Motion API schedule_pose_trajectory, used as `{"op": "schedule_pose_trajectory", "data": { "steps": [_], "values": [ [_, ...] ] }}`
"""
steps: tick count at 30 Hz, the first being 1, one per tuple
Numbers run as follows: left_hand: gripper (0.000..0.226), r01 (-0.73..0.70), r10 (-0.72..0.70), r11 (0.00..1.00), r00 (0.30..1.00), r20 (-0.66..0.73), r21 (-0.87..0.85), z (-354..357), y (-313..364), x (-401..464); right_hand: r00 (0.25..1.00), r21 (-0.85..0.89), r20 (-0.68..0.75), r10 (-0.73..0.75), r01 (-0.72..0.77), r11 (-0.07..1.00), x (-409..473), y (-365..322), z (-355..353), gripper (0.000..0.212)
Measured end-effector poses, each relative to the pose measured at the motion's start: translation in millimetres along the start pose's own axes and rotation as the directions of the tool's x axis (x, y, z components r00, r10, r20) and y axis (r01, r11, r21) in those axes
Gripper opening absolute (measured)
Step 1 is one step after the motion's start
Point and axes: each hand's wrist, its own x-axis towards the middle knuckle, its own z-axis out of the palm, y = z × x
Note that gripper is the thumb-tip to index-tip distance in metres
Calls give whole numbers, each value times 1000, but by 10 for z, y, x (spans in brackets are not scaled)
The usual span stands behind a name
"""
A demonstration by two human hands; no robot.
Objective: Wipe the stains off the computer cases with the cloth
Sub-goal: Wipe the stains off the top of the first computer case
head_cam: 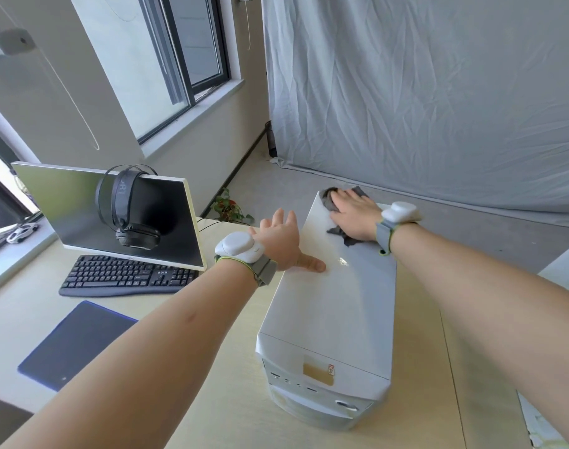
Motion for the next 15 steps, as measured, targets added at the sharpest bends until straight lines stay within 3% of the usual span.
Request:
{"op": "schedule_pose_trajectory", "data": {
  "steps": [5,9,15],
  "values": [
    [142,47,-46,999,998,-31,10,36,42,6,998,-2,55,4,-4,1000,193,-117,-48,57],
    [153,45,-43,998,998,-47,47,13,48,27,988,-13,99,-118,120,993,-15,-220,-8,58],
    [153,-44,61,981,994,-87,190,-105,109,-10,949,1,104,-299,300,954,-489,-371,87,64]
  ]
}}
